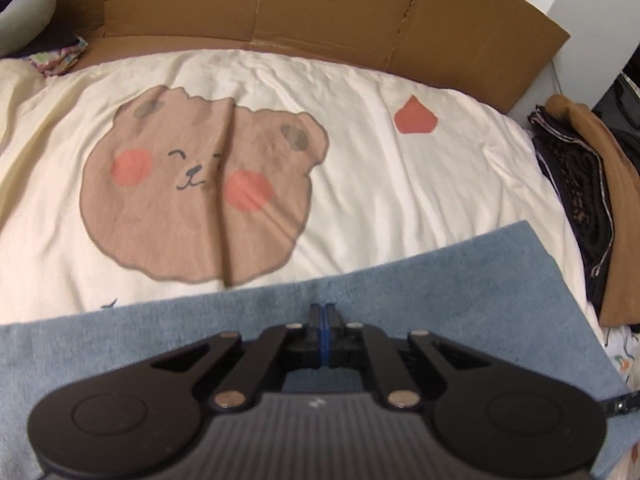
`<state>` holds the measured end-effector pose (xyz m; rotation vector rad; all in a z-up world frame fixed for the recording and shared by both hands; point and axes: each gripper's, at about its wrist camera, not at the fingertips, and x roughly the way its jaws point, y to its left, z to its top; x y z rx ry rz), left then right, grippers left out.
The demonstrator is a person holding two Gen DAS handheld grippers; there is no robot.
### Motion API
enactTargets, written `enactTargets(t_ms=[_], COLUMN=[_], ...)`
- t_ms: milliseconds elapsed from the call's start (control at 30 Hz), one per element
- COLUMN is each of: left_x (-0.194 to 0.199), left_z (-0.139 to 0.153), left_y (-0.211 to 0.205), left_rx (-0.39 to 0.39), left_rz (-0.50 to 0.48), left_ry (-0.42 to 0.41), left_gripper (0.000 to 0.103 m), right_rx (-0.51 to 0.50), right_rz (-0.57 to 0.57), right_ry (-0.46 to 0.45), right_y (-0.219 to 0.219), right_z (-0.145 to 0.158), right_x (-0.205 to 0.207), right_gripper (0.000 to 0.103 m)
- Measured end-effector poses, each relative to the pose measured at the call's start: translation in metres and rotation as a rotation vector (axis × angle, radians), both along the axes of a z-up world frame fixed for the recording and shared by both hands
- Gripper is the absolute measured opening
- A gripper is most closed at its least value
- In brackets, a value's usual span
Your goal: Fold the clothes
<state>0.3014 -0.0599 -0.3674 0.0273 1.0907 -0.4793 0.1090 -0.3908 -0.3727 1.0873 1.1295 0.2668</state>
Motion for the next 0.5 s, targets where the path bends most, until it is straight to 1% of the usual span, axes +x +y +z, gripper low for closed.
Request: enactTargets(t_ms=[100,300,400,500], left_x=[-0.007,-0.036,-0.056,-0.075], left_z=[0.0,-0.002,-0.003,-0.001], left_y=[0.003,0.012,0.013,0.016], left_rx=[-0.016,-0.051,-0.046,-0.044], left_rz=[0.001,0.006,-0.026,-0.04], left_ry=[0.015,0.053,0.052,0.074], left_gripper=[0.004,0.004,0.004,0.004], right_rx=[-0.001,0.004,0.002,0.0], right_rz=[-0.013,-0.05,-0.063,-0.077], right_ry=[0.003,0.009,0.011,0.012], right_y=[0.0,0.002,0.003,0.004], right_z=[-0.001,-0.003,-0.003,-0.004], right_x=[-0.001,-0.003,-0.002,-0.002], right_gripper=[0.013,0.014,0.014,0.014])
